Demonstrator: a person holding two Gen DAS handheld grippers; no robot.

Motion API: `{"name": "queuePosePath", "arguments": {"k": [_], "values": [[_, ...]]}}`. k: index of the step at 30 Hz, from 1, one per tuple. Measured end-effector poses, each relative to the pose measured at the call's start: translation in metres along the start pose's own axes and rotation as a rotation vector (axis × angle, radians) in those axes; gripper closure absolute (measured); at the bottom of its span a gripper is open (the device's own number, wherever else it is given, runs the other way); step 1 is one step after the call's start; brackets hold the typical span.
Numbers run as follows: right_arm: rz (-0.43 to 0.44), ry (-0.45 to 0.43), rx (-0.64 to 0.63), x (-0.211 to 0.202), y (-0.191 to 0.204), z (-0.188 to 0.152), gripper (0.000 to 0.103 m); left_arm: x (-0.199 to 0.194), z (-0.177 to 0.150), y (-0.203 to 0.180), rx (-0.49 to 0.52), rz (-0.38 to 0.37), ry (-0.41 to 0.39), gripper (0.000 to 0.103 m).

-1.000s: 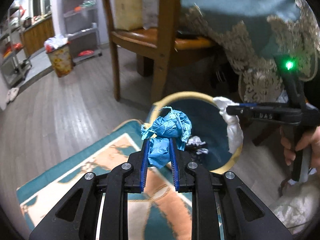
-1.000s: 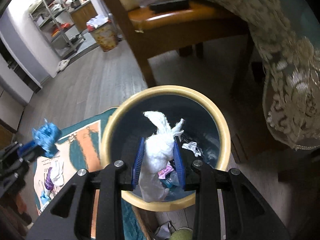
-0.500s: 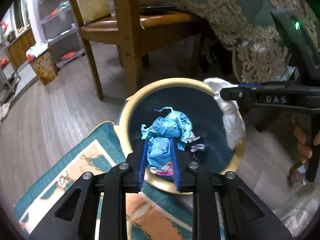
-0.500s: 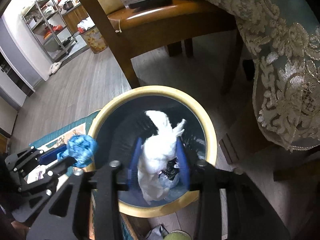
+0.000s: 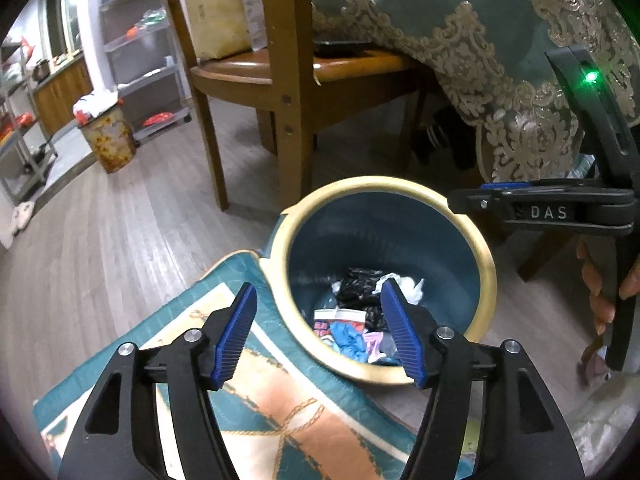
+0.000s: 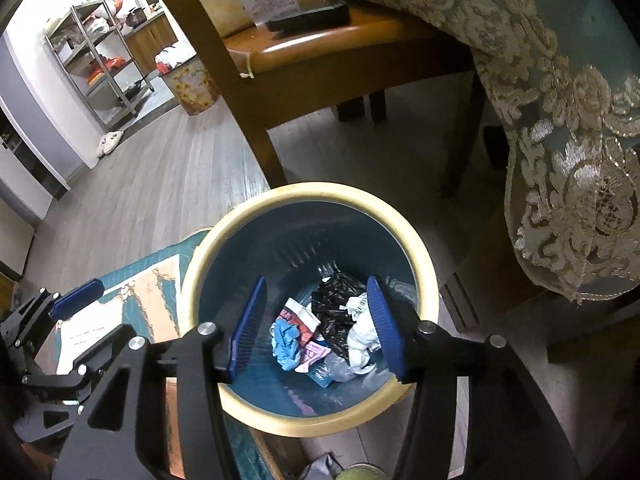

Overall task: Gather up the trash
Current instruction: 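Carry the tissue and blue wrapper over the bin and open both tools, then grasp the crumpled white tissue with the right tool while the left tool grasps the mask strap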

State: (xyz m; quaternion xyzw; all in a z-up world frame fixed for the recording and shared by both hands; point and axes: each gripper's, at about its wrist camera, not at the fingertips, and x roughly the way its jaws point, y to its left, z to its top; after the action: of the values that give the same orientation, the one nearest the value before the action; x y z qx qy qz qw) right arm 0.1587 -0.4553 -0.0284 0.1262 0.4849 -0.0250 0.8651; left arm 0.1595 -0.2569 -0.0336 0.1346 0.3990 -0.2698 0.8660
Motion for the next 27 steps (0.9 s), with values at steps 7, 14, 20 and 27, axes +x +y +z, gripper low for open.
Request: {"name": "queuePosePath", "arguments": {"k": [7,14,20,27], "values": [[0.001,-0.019,-0.023,-0.018,0.021,0.0,0.039,-0.039,-0.013,0.016,-0.013,0.037,-0.033,0.032],[0.028,-0.005,-0.01,-0.032,0.046,-0.01,0.02,-0.08,-0.032,0.043,-0.072,0.093,-0.058,0.024],[0.053,-0.008,-0.027,-0.039,0.077,-0.02,0.016,-0.117,-0.056,0.073,-0.141,0.154,-0.074,0.022],[0.08,0.023,-0.111,-0.033,0.126,-0.037,0.016,-0.16,-0.095,0.112,-0.212,0.234,-0.08,0.022]]}}
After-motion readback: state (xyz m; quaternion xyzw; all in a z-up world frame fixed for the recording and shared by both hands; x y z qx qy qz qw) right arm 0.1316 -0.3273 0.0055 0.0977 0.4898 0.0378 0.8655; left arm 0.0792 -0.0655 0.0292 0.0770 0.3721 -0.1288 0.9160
